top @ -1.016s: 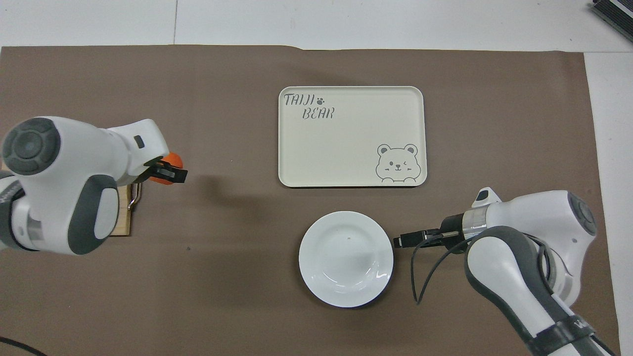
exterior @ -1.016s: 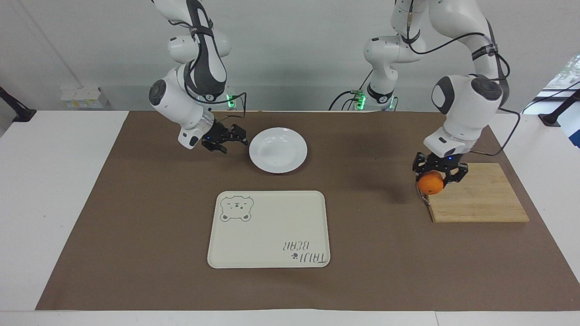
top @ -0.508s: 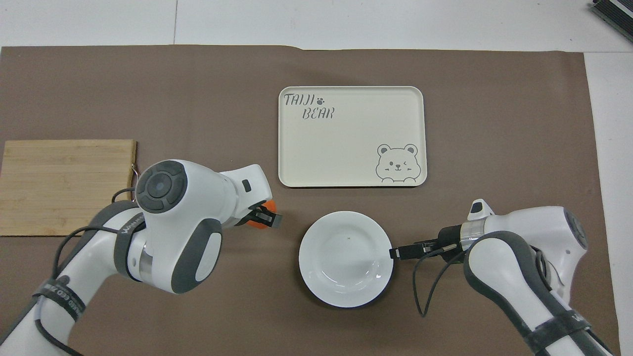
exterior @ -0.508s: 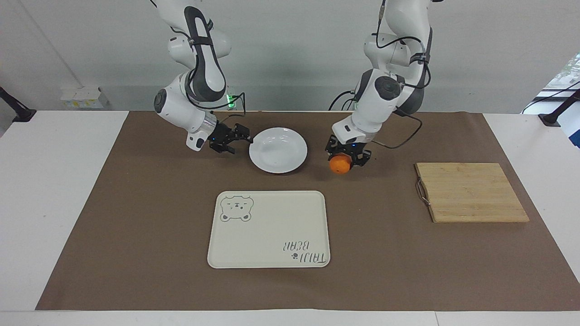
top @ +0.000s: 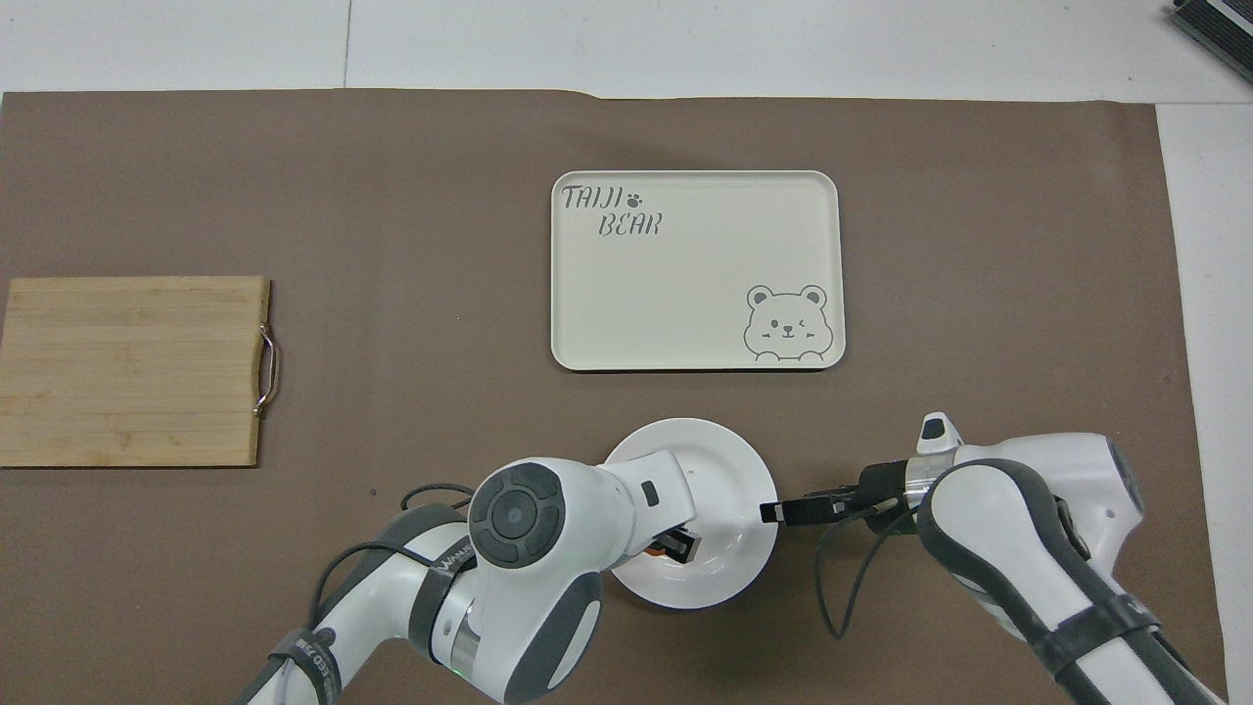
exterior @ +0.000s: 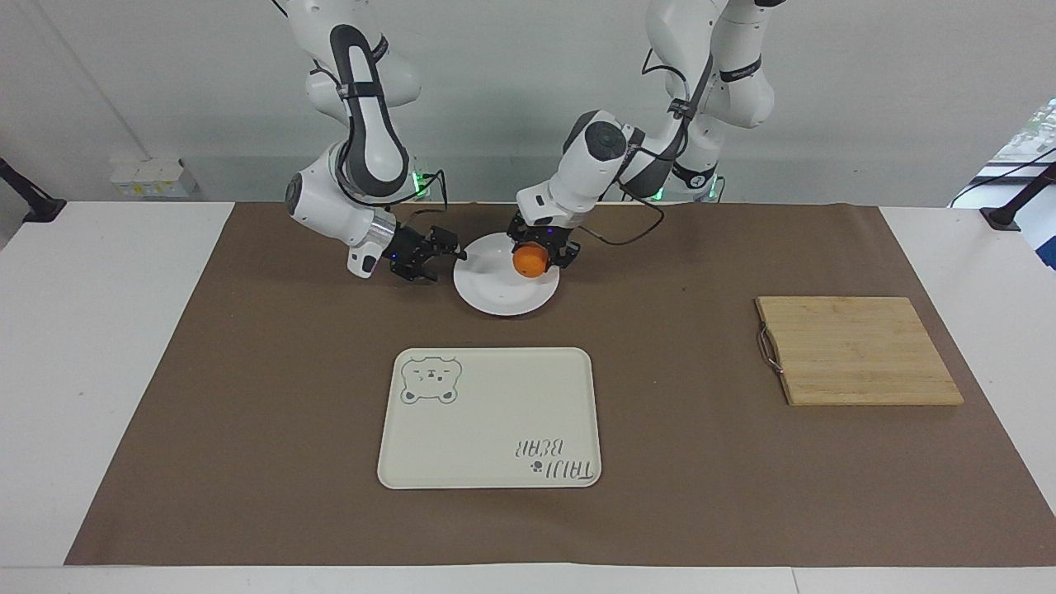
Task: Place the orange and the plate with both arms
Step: 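Carry the orange with the left gripper and drop it onto the plate, then withdraw the left gripper to the cutting board while the right gripper holds the plate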
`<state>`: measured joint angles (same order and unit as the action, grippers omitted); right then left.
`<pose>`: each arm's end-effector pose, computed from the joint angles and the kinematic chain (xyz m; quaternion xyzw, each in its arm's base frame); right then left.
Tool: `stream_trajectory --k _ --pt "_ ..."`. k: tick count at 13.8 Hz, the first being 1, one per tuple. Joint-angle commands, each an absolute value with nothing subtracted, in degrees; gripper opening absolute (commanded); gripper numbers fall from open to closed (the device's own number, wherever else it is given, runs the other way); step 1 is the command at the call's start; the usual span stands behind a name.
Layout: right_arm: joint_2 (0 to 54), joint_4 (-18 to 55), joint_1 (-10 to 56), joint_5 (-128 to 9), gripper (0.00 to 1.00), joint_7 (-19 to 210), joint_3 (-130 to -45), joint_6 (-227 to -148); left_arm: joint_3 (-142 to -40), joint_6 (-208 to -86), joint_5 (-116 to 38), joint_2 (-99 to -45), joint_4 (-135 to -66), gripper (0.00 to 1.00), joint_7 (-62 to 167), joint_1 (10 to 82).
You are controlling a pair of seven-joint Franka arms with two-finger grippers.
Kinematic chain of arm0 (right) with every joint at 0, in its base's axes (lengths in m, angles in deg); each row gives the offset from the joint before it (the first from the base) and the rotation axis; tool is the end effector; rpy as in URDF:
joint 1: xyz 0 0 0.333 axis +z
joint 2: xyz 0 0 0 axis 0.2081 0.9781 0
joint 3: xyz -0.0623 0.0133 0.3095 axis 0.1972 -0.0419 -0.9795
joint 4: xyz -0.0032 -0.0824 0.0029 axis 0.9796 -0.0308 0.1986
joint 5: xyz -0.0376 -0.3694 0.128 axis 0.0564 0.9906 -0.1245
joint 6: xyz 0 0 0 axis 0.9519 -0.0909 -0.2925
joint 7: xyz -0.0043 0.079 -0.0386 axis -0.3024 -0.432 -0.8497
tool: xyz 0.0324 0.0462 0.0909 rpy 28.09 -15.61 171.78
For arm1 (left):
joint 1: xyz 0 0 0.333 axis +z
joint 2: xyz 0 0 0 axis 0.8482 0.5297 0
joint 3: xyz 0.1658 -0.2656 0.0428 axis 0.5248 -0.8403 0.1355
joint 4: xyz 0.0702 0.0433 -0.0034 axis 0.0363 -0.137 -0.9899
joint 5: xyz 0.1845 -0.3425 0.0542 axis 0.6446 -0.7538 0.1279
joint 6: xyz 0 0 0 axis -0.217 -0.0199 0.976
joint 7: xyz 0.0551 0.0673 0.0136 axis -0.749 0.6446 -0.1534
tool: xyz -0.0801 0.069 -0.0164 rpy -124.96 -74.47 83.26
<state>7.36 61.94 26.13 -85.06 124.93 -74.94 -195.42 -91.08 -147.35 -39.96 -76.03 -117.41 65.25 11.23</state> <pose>0.4136 0.0973 0.2821 -0.9285 -0.0475 0.0429 0.3659 0.3542 -0.4291 0.3463 0.9549 -0.2424 -0.0239 0.1697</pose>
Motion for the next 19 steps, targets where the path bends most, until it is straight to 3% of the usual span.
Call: stream_trajectory --k 1,2,3,4,7,12,16,19 --pt "7.1 63.1 26.2 -88.3 1.0 127.2 -75.0 -196.5 -89.8 -151.5 -40.9 -74.2 -118.5 0.1 64.0 7.0" --pt "7.1 63.2 26.2 -88.4 1.0 127.3 -75.0 -196.5 -89.8 -151.7 -40.9 -74.1 -118.3 0.49 63.3 7.0" --pt "7.1 63.2 26.1 -88.3 1.0 127.4 -75.0 -196.3 -89.7 -151.5 -40.9 -74.1 -118.1 0.79 63.1 7.0" --pt "7.1 63.2 26.2 -88.3 1.0 127.7 -75.0 -196.3 -89.7 -151.0 -40.9 -74.3 -117.8 1.0 63.0 7.3" --pt "7.1 63.2 25.7 -88.3 1.0 128.2 -74.9 -196.2 -89.1 -147.2 -40.9 -76.9 -117.1 1.0 63.0 8.9" --pt "6.5 64.4 27.5 -88.3 1.0 128.2 -75.0 -197.0 -88.9 -132.5 -35.9 -83.5 -113.8 1.0 63.7 20.6" --pt "6.4 65.1 28.7 -88.4 1.0 127.7 -75.0 -197.8 -88.8 -123.9 -20.9 -83.9 -106.5 1.0 64.1 29.9" --pt "6.4 65.4 28.8 -88.4 1.0 127.5 -75.0 -198.0 -88.8 -118.4 -18.0 -83.7 -100.3 1.0 72.6 37.7"
